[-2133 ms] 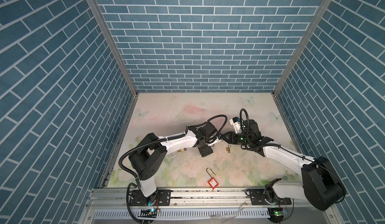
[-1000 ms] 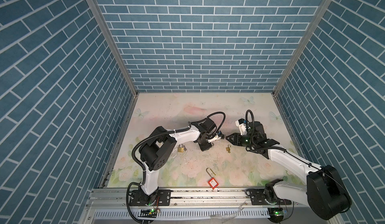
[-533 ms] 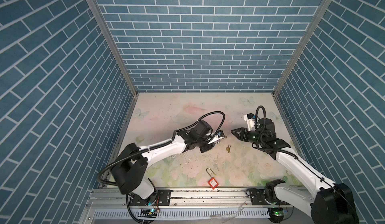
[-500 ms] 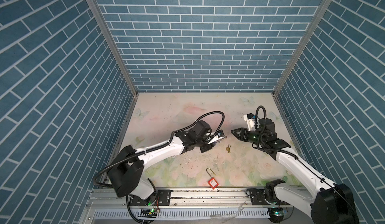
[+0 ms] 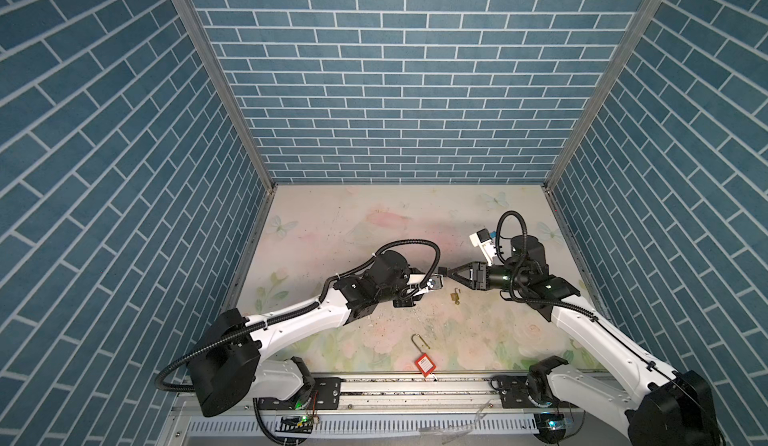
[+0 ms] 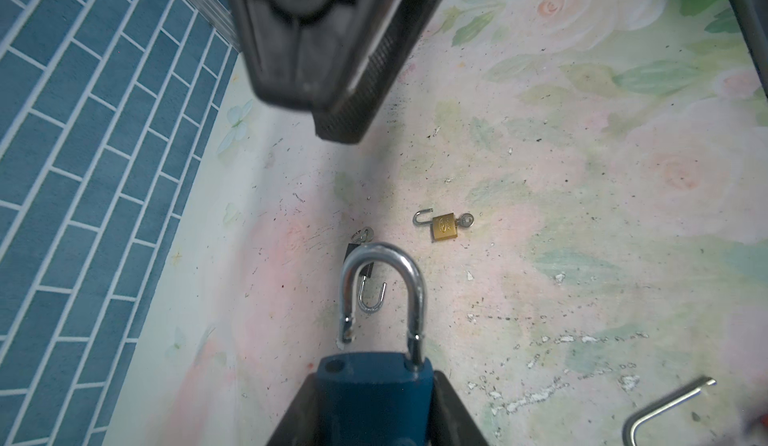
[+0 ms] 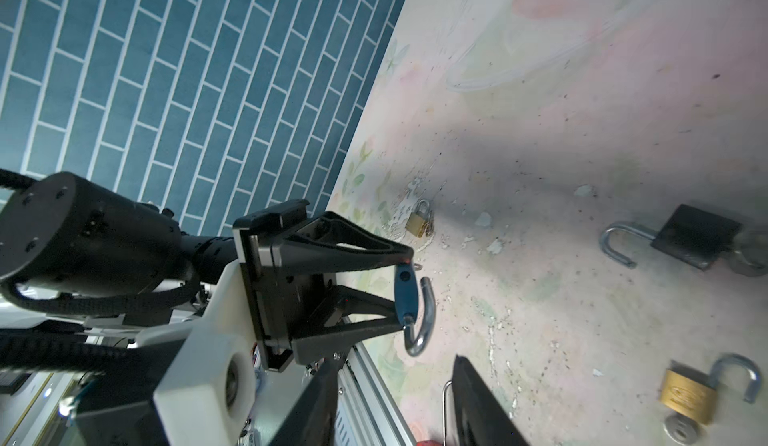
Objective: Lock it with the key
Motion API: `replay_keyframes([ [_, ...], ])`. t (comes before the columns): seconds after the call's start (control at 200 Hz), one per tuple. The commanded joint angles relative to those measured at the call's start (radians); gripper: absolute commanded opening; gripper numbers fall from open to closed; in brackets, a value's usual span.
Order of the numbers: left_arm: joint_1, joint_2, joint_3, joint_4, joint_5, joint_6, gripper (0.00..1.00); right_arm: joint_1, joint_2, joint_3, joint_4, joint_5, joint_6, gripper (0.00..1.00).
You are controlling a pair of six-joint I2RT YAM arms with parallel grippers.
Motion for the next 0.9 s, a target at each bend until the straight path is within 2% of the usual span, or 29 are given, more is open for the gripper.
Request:
replay_keyframes([
  [0.0, -0.012, -0.033, 0.019, 0.047, 0.02, 0.036, 0.0, 0.036, 0.038, 0.023, -0.039, 0.021, -0.029, 0.47],
  [0.135, -0.012, -0.03, 0.03, 0.03, 0.028, 0.032, 0.0, 0.066, 0.066, 0.029, -0.021, 0.049, -0.027, 0.42],
  [0.39, -0.014, -0.031, 0.036, 0.022, 0.038, 0.016, 0.0, 0.083, 0.104, 0.022, 0.014, 0.071, -0.027, 0.2],
  [0.63, -0.013, -0.027, 0.042, 0.022, 0.047, 0.004, 0.0, 0.085, 0.126, 0.026, 0.045, 0.074, -0.033, 0.05],
  [0.755, -0.013, -0.022, 0.046, 0.022, 0.047, 0.002, 0.0, 0.085, 0.133, 0.023, 0.064, 0.058, -0.046, 0.0],
  [0.895, -0.013, -0.014, 0.05, 0.03, 0.054, -0.009, 0.0, 0.091, 0.132, 0.008, 0.093, 0.03, -0.096, 0.0],
])
